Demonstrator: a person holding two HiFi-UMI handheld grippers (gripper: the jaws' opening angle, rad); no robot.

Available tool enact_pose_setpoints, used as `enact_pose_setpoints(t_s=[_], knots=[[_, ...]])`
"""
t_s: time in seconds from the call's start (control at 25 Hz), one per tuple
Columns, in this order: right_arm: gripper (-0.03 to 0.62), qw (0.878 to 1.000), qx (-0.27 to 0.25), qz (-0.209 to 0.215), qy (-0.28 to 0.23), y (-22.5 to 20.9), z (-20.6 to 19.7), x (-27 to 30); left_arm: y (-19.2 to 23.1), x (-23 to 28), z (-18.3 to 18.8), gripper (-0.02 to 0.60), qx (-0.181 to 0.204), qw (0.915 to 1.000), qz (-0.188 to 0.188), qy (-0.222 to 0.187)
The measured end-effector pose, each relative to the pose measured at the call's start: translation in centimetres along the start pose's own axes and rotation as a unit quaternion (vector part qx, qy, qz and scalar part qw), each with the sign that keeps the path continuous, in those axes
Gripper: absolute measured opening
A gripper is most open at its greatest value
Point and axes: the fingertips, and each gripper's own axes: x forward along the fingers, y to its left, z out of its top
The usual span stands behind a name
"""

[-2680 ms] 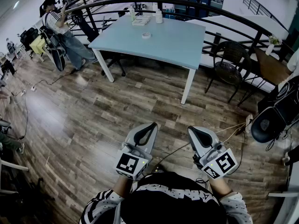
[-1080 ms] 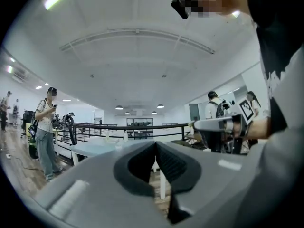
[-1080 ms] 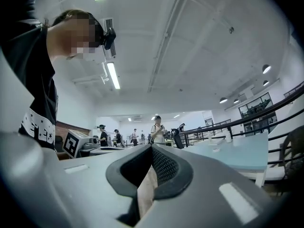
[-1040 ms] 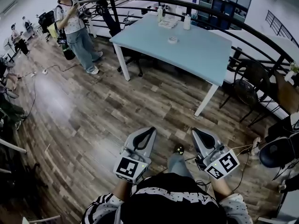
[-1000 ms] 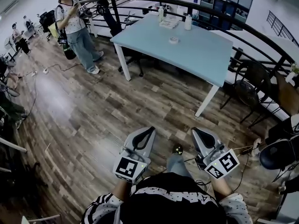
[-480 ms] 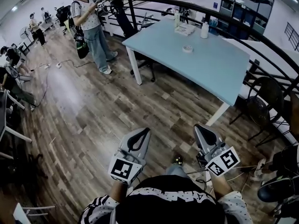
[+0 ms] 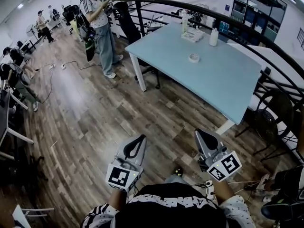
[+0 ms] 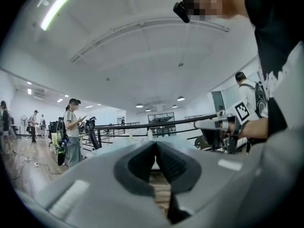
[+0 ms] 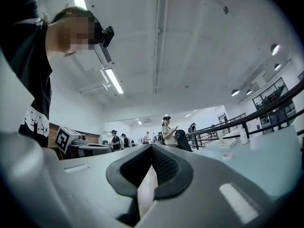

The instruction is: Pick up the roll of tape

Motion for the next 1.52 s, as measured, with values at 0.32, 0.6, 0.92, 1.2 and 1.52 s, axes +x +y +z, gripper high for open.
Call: enact_pose_setpoints(t_s=[0.32,0.6,0.92,1.2,1.52], knots=[[0.002,1.000,-0.024,-0.004,0.014,-7.0,-0.7,1.3,0.7,7.3,0.4,0.000,0.005,0.9998,0.017,-0.002],[0.002,1.000,-0.018,-0.004,0.012,-11.8,-0.8,1.8,1.0,11.0,0.4,0.000,0.009,0.9993,0.036,0.007],[0.002,1.000,-0.011,0.010,0.018,-13.6,-1.9,2.2,0.7,12.0,-0.6,0.000,0.004,0.9985,0.053,0.015],[0.002,1.000,-0.020,0.009,0.008,-13.3,-0.5,1.8,1.0,12.2,0.8,0.000,0.016,0.9980,0.059,0.015],[0.002,0.999,-0.039,-0.007,0.015,-15.8,-0.3,2.8,1.6,15.9,0.8,0.000,0.005,0.9992,0.039,0.003]])
